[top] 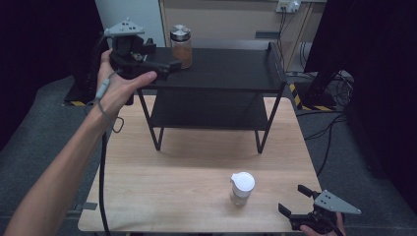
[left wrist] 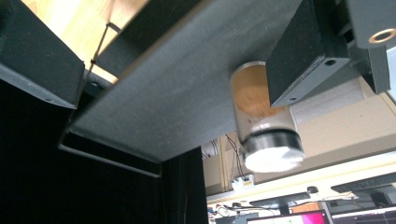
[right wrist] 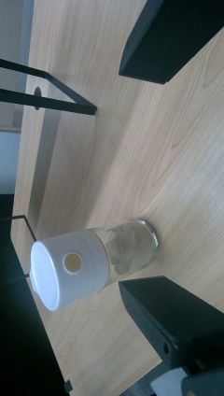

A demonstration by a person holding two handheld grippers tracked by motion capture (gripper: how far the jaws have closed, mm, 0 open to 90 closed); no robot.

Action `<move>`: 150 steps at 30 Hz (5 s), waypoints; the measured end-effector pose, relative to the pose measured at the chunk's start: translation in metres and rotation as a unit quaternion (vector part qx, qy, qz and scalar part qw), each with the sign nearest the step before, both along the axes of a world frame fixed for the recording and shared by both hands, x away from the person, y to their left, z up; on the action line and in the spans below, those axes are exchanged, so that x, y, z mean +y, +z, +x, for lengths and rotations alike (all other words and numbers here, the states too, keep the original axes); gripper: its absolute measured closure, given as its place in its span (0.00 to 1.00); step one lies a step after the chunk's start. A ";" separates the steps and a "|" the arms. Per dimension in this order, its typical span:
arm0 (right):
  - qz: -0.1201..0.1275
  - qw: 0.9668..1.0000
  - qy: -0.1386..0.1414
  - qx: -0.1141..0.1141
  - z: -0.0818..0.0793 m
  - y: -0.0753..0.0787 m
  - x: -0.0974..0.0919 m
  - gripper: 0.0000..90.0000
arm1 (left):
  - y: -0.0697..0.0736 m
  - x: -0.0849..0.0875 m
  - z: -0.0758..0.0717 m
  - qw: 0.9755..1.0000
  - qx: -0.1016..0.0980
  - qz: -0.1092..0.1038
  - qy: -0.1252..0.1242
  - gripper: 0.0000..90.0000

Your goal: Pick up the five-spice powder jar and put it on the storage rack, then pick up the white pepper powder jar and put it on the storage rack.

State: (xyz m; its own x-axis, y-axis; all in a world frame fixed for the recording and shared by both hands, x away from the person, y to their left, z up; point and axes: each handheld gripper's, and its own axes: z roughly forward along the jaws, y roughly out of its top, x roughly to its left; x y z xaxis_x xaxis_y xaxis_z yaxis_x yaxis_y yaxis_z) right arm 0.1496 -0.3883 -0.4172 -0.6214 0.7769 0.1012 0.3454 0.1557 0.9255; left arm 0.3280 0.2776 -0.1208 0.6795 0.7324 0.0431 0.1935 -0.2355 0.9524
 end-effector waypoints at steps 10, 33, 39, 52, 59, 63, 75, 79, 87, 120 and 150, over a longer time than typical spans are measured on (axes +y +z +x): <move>-0.002 1.000 -0.001 0.002 0.000 0.001 0.001 0.01 | -0.036 0.013 -0.028 1.000 -0.002 0.009 -0.020 0.04; -0.004 1.000 -0.005 0.003 0.000 0.001 0.002 0.01 | -0.125 0.028 -0.087 0.998 0.008 0.062 -0.026 0.05; -0.004 1.000 -0.005 0.003 0.000 0.001 0.002 0.01 | -0.154 0.029 -0.096 0.996 0.019 0.078 -0.026 0.05; -0.006 1.000 -0.004 0.001 -0.001 0.002 0.003 0.01 | -0.201 0.040 -0.113 0.994 0.062 0.082 -0.027 0.05; -0.007 1.000 -0.004 0.001 -0.001 0.002 0.003 0.01 | -0.227 0.049 -0.130 0.993 0.091 0.078 -0.012 0.05; -0.007 1.000 -0.003 0.000 -0.001 0.002 0.003 0.01 | -0.235 0.055 -0.137 0.993 0.100 0.069 -0.004 0.05; -0.012 1.000 -0.002 -0.001 -0.001 0.003 0.004 0.01 | -0.251 0.067 -0.154 0.991 0.115 0.067 0.013 0.05; -0.012 1.000 -0.002 0.000 -0.001 0.003 0.004 0.01 | -0.258 0.069 -0.159 0.990 0.121 0.064 0.017 0.05; -0.013 1.000 -0.003 -0.001 -0.001 0.003 0.004 0.01 | -0.267 0.074 -0.166 0.991 0.116 0.057 0.024 0.05; -0.014 1.000 -0.002 0.001 0.000 0.003 0.005 0.01 | -0.283 0.096 -0.178 0.999 0.047 -0.013 0.012 0.03; -0.030 0.999 0.013 0.007 -0.004 0.037 0.011 0.03 | -0.281 0.094 -0.172 0.998 0.061 -0.001 0.020 0.04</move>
State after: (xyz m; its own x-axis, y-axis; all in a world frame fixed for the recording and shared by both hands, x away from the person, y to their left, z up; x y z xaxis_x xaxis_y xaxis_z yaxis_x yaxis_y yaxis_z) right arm 0.1456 -0.3777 -0.3802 -0.6408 0.7652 0.0629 0.3526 0.2205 0.9094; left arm 0.1556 0.3713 -0.4018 0.6504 0.7586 -0.0385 0.3162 -0.2243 0.9218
